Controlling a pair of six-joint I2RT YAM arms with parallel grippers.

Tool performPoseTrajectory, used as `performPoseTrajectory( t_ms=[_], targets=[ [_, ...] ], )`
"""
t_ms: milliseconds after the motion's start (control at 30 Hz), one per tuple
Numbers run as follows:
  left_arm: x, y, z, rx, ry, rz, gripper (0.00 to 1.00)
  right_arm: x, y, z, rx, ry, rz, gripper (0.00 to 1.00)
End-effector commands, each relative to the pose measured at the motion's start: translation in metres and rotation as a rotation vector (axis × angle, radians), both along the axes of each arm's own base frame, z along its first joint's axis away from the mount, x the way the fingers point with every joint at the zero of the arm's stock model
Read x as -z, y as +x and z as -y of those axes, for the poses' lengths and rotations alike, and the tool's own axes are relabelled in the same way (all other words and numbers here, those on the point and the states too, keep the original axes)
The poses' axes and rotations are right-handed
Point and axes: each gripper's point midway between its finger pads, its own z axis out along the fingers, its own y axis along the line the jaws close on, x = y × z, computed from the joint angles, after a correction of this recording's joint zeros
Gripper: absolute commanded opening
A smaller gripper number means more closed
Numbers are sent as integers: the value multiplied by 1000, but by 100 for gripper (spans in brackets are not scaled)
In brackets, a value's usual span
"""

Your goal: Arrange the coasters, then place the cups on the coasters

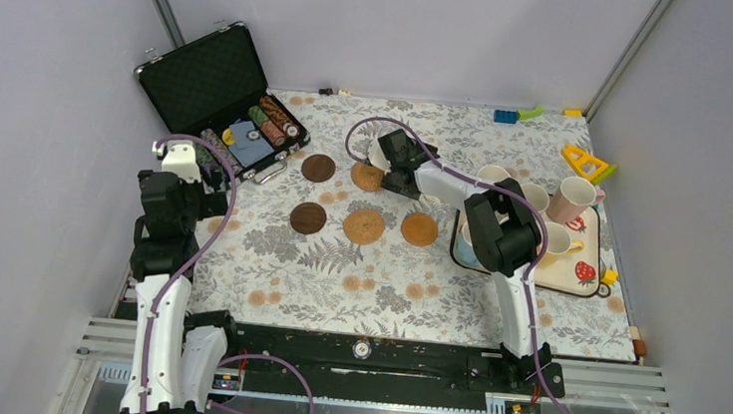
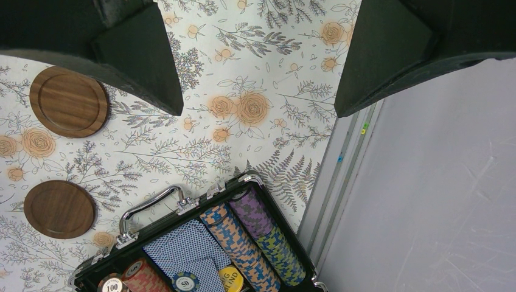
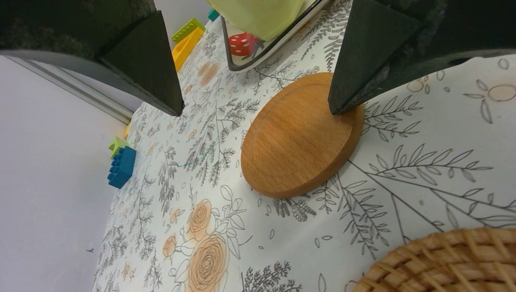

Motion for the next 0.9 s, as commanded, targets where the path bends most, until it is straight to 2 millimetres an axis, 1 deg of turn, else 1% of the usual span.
performPoseTrajectory(
  t_ms=[0, 233, 267, 367, 467, 533, 600, 667, 700, 733, 767, 833, 867],
  targets=[
    [-10, 4, -1, 5, 8, 38, 99, 1, -17, -10, -40, 79, -72, 98],
    [-10, 4, -1, 7, 8, 41, 99, 2, -19, -12, -41, 78, -75, 98],
    [-10, 4, -1, 6, 8, 40, 99, 2, -18, -11, -36, 71, -70, 98],
    [-10, 4, -1, 6, 8, 40, 99, -7, -6, -7, -5, 45, -6, 98],
    [-10, 4, 0, 8, 7, 41, 99, -32, 3, -6, 21, 69, 62, 98],
    [-10, 4, 0, 8, 7, 41, 99, -62, 4, -7, 35, 127, 111, 98],
    [-11, 4, 0, 9, 7, 43, 99, -102, -1, -5, 50, 206, 159, 98],
    [-11, 4, 0, 9, 7, 43, 99, -141, -17, -1, 58, 301, 178, 98],
    [-11, 3, 0, 8, 8, 44, 99, -169, -30, 5, 58, 361, 200, 98],
    [-12, 3, 0, 6, 9, 46, 99, -182, -44, 11, 59, 401, 196, 98],
    [-12, 3, -1, 4, 10, 48, 99, -194, -60, 16, 50, 443, 185, 98],
    [-13, 2, 0, 4, 9, 49, 99, -204, -95, 33, 33, 486, 147, 98],
    [-14, 2, 0, 5, 8, 50, 99, -199, -112, 43, 30, 488, 120, 98]
  ],
)
